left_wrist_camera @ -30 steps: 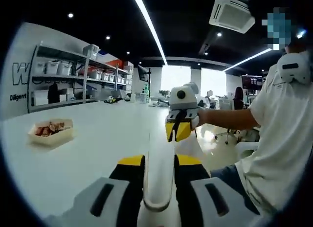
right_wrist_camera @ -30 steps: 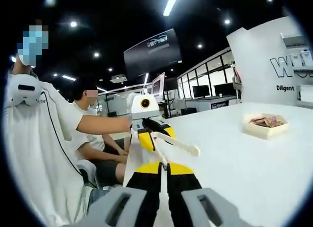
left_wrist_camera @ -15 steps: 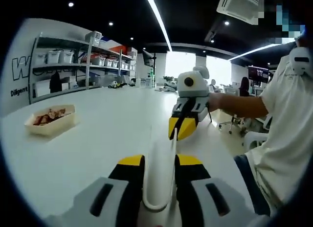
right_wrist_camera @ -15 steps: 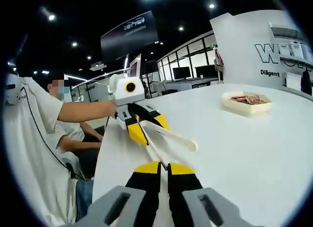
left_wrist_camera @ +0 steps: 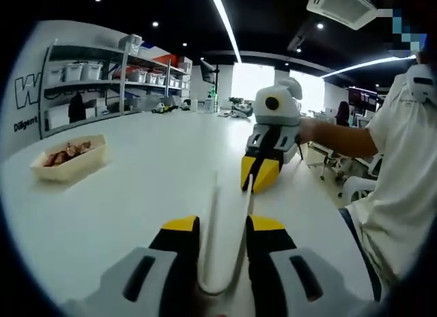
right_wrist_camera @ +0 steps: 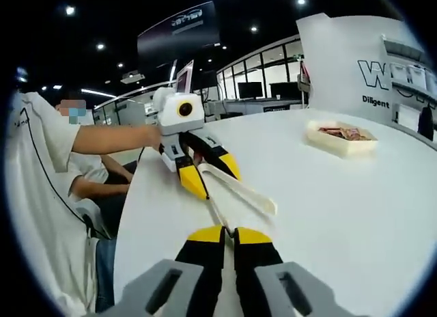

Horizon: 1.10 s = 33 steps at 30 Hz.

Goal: Place the target food into the container with the food tongs after gripping and lifting it, then release it inside without dropping or visibly crushing the food.

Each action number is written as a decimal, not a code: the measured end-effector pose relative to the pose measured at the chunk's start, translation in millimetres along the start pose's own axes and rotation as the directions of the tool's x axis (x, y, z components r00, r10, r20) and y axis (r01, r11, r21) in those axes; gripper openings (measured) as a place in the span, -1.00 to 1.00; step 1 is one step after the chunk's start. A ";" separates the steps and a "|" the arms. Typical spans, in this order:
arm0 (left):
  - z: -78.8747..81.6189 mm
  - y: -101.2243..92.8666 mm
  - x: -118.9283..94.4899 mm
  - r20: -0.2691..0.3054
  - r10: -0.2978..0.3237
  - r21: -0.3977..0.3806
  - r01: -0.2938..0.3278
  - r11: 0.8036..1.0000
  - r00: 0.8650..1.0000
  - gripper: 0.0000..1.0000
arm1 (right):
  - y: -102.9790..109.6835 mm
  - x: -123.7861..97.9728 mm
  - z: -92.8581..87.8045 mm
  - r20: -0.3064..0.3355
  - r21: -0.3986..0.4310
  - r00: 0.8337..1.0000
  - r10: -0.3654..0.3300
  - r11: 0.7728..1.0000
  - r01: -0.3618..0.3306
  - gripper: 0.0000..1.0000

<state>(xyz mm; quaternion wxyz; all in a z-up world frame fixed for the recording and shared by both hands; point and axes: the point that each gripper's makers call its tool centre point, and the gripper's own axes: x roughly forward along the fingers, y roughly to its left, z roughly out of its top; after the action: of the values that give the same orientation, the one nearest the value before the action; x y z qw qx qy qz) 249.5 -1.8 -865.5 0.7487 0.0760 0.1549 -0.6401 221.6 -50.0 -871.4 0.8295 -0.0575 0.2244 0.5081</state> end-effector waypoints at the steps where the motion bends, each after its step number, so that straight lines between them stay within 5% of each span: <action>1: 0.2 -0.1 -0.2 0.006 -0.003 -0.010 0.003 1.000 1.000 -0.48 | -0.8 -0.2 0.4 0.003 0.004 1.000 -0.003 1.000 0.003 -1.00; 4: 1.1 -1.7 -0.4 0.039 -0.027 -0.073 0.029 0.997 0.999 -0.49 | -0.6 -2.1 0.7 0.006 0.019 1.000 -0.003 1.000 0.003 -1.00; 12: 1.0 -3.1 0.4 0.046 -0.016 -0.034 0.018 0.999 0.999 -0.50 | -2.2 -1.9 -0.9 -0.012 0.002 1.000 -0.019 1.000 0.019 -1.00; 19: 2.9 0.9 -1.7 0.069 -0.001 -0.079 0.006 0.997 0.998 -0.49 | -3.9 -2.6 4.7 0.005 -0.013 0.999 -0.034 0.999 0.034 -1.00; 33: -0.4 2.2 -3.5 0.057 0.055 0.021 -0.056 0.998 0.997 -0.40 | 1.1 -5.6 5.1 0.001 -0.042 0.999 -0.050 0.998 0.050 -0.91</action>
<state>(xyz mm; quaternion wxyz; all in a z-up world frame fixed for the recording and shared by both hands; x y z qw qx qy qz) 251.1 2.0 -864.9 0.7694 0.0704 0.1242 -0.6225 220.1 -52.4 -864.3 0.8406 -0.0807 0.2123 0.4917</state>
